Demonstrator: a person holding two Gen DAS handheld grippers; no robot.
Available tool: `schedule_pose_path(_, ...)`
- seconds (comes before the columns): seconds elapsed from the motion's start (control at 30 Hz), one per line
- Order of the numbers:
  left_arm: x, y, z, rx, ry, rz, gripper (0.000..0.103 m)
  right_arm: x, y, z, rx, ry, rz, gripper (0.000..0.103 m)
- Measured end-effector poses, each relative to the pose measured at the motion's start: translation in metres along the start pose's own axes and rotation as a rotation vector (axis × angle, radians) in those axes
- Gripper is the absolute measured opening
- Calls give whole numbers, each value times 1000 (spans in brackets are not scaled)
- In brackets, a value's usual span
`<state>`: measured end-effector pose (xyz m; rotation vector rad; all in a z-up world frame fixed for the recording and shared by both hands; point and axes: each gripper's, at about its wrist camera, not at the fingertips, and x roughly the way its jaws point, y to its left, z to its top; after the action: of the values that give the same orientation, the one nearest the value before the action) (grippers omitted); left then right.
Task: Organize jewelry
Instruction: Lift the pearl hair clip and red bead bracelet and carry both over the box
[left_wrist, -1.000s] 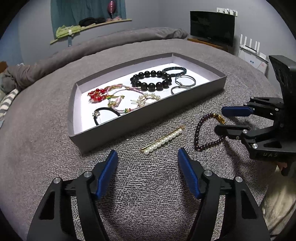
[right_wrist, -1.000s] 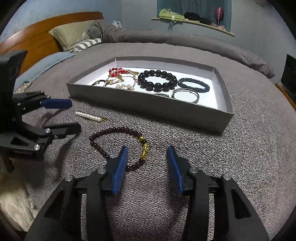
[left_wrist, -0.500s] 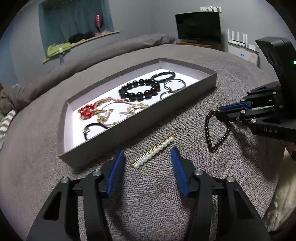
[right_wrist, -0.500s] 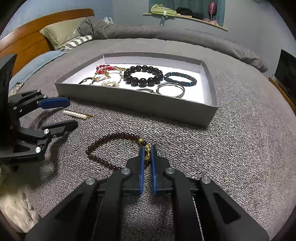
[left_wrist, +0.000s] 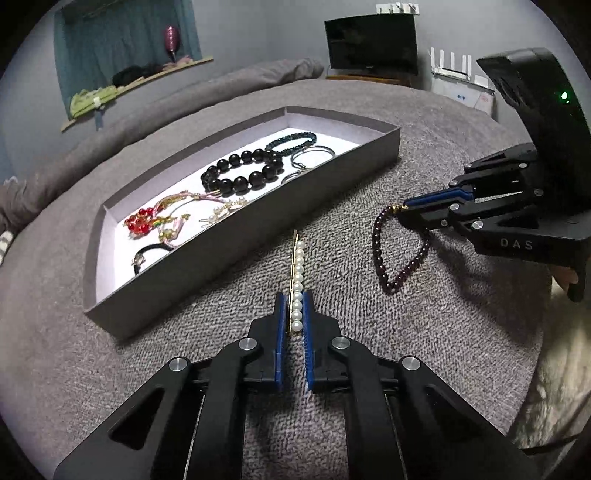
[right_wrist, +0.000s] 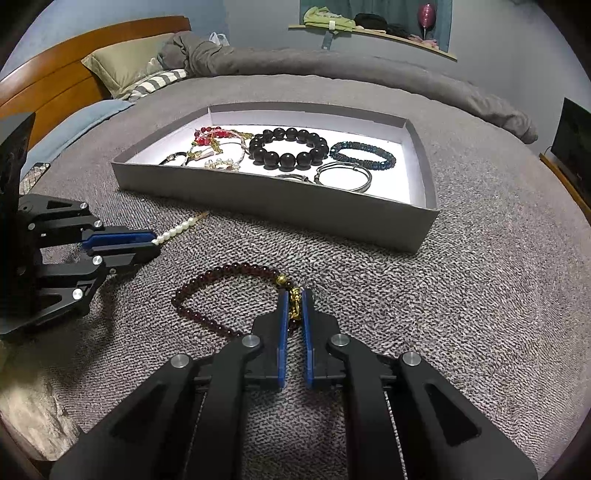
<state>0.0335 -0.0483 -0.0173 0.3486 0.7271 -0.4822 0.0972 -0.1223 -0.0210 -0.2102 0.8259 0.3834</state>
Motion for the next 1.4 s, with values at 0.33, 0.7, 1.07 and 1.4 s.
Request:
schedule_pose_path(0.33,3,5,7,-37,-8,-17,6,-4,-2,2,19,-10,19,7)
schedule_pose_path(0.7,-38,16,18,-88,-113,-20,6,-56,2,18,14,-213,75,7)
schedule_pose_path(1.07,-52,79,50,-213,-130,110,6,-83,-17,74,28,-349,11,6)
schedule_pose_path(1.4,-4,127,88,-222,-30,133,6,-45,-49,126,94,-337,5,6)
